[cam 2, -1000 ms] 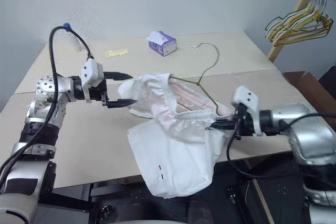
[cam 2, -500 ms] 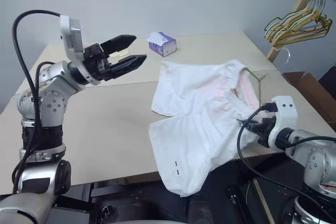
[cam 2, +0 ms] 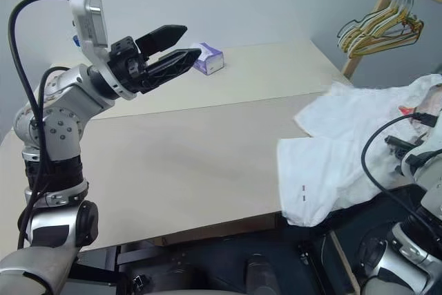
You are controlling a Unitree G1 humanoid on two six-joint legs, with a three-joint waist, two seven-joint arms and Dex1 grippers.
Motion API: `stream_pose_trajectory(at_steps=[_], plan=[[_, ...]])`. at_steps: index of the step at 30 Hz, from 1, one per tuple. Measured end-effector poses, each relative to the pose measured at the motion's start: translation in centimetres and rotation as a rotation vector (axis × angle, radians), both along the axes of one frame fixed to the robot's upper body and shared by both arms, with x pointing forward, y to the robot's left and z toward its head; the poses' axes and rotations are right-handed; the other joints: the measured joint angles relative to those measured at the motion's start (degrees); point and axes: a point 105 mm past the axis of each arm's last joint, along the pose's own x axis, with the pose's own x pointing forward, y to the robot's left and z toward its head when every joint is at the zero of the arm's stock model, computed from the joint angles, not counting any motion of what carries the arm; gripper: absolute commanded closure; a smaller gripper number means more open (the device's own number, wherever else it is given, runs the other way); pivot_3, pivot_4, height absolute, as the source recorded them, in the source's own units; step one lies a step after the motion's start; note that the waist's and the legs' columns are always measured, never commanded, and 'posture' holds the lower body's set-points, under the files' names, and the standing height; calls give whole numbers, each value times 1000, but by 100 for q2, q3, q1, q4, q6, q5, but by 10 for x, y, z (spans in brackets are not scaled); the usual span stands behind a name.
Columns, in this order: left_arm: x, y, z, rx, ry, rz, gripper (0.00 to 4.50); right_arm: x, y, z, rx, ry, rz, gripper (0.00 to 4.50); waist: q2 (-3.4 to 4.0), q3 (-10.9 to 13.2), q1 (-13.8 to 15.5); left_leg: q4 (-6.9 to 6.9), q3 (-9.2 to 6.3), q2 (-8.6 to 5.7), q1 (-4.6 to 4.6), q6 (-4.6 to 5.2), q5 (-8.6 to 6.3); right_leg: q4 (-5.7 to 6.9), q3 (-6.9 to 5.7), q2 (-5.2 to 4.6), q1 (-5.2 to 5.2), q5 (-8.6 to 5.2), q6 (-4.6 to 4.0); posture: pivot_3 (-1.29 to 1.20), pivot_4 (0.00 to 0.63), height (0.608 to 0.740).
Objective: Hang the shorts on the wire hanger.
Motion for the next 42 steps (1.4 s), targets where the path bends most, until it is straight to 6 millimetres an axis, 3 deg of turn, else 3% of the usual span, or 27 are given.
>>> stream_pose_trajectory(at_steps=[7, 14, 19, 25, 26, 32, 37, 42], plan=[[-1, 2, 1, 4, -4, -5, 37, 7, -33, 42, 65, -66, -172, 4500, 6, -1, -72, -10, 10, 0, 8, 9, -5, -7, 11, 2, 2, -1, 3, -59, 45, 740], [-5, 0, 3, -2, -14, -27, 37, 6, -74, 24, 119, -21, -319, 4500, 12, -1, -77, -12, 28, -7, 13, 16, -9, -10, 41, -2, 0, 1, 12, -40, 36, 740], [-7, 0, 4, 3, -25, -31, 37, -2, -105, 30, 98, -58, -404, 4500, 13, -1, -80, -18, 32, -7, 18, 18, -10, -13, 50, 0, 1, -2, 16, -39, 36, 740], [-8, 0, 4, 8, -27, -39, 37, 1, -112, 15, 136, -46, -415, 4500, 13, -1, -122, -27, 49, -7, 36, 18, -10, -12, 76, 4, 3, -5, 23, -37, 37, 740], [-8, 0, 4, 9, -27, -41, 0, 2, -112, 11, 147, -42, -416, 3860, 12, 0, -121, -28, 49, -7, 37, 17, -10, -12, 76, 6, 5, -7, 26, -37, 37, 740], [-9, 0, 4, 18, -30, -41, 0, -2, -113, -4, 173, -11, -431, 1972, 13, -1, -90, -43, 48, -9, 37, 16, -9, -19, 78, 5, 5, -7, 26, -33, 36, 740], [-9, 1, 4, 24, -32, -40, 0, -2, -112, 2, 96, -19, -416, 177, 13, -1, -83, -48, 48, -10, 38, 12, -7, -21, 77, 5, 4, -6, 27, -31, 35, 740], [-9, 2, 4, 28, -34, -39, 0, -4, -111, 7, 4, -17, -419, 45, 13, -1, -84, -49, 48, -9, 40, 11, -6, -19, 77, 5, 5, -9, 31, -32, 36, 740]])
